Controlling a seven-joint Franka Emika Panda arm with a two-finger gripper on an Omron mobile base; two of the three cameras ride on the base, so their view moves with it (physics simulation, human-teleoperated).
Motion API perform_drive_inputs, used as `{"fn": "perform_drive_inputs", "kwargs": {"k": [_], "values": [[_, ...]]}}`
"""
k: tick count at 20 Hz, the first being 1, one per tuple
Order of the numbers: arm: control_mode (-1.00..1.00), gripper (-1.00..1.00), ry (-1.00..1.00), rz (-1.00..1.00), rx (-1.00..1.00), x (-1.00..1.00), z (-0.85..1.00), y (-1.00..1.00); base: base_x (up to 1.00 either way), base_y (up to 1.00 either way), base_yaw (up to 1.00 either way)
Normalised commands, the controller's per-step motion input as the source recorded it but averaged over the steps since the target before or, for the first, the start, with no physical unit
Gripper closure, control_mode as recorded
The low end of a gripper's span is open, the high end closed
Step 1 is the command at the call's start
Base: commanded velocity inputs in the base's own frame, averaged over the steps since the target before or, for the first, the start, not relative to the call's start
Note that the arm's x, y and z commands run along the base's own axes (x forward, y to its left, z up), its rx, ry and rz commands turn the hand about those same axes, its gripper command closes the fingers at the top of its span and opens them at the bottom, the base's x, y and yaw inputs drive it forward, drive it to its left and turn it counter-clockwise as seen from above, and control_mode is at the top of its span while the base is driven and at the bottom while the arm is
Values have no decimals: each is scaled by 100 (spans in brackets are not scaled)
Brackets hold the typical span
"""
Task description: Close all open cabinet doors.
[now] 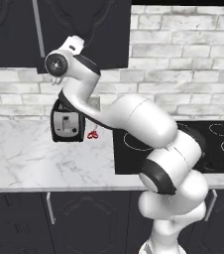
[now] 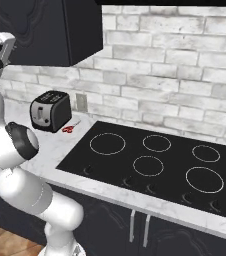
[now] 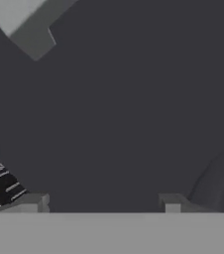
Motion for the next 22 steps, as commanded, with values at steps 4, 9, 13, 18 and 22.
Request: {"fn": "perform_drive_inputs", "kwargs": {"k": [4,9,13,18,22], "values": [[-100,-100,0,-3,7,42,0,-31,0,0,0],[-100,-100,0,-3,5,50,0,-33,0,0,0],[-100,-100,0,-1,3,46,-2,-31,0,0,0],[-100,-100,-1,-1,2,43,-7,-30,0,0,0],[-100,-100,-1,-3,2,32,-16,-23,0,0,0]]}}
